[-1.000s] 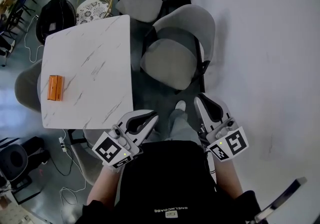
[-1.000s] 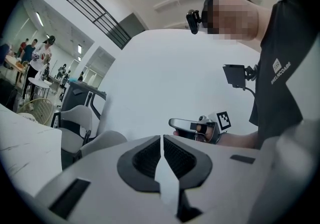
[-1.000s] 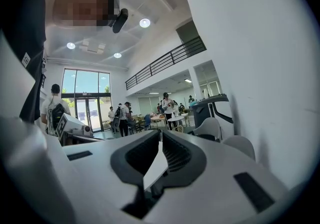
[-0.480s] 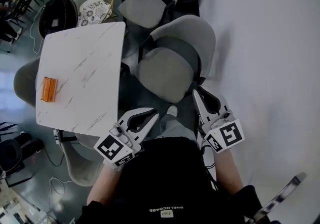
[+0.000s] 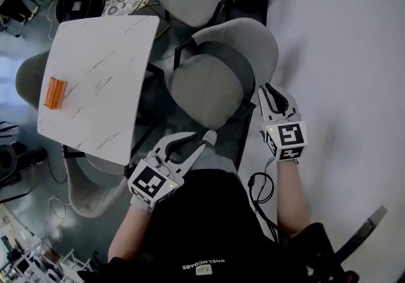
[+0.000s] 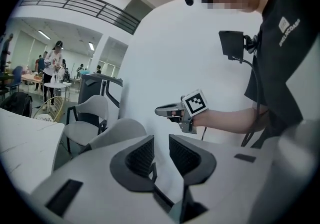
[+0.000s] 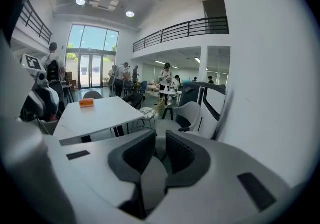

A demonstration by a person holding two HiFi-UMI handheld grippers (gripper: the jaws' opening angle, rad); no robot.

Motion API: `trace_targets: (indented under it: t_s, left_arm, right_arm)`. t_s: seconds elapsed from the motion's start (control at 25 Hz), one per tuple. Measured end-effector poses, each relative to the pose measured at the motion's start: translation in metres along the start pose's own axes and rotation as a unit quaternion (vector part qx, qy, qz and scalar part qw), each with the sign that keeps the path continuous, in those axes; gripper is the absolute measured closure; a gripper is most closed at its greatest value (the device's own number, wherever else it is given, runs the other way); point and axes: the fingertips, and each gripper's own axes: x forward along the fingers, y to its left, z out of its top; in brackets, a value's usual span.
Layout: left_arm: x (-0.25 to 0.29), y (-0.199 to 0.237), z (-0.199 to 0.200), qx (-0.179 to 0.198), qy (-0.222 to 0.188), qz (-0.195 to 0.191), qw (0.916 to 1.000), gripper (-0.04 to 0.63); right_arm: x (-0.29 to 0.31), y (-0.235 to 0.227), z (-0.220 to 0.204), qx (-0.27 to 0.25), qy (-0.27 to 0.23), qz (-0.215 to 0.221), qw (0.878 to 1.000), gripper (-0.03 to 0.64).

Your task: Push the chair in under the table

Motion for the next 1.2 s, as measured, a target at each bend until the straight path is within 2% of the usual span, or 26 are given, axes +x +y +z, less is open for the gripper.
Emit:
trace_targets:
  t_s: [0.16,0.64,0.76,0.88,1.2]
  left_arm:
    - [0.028,0.004,-0.018,-0.005,0.016,-0.007,0.9998,0.490]
    - [0.129,0.029,-0.090,-0.040,0.088,-0.041,0.9945,0.408]
    - [0.158,0.037,-0.118,-0.046,0.119,-0.043,0.9909,0.391]
    - [0.186,0.042,-0.136,-0.034,0.150,-0.048,0.9870,0.382]
    - [0.263,0.042,-0.198,-0.046,0.208,-0.085,0.9734,0.328]
  right_arm:
    - [0.028,-0.039,-0.021,-0.019,0.038,-0.021,0.999,0.532]
    - [0.106,-0.132,-0.074,0.018,0.122,-0.036,0.992,0.455]
    - [0.127,-0.149,-0.092,0.023,0.143,-0.033,0.989,0.437]
    - [0.147,-0.164,-0.108,0.012,0.162,-0.027,0.986,0.423]
    - [0.200,-0.195,-0.143,0.011,0.189,0.003,0.982,0.391]
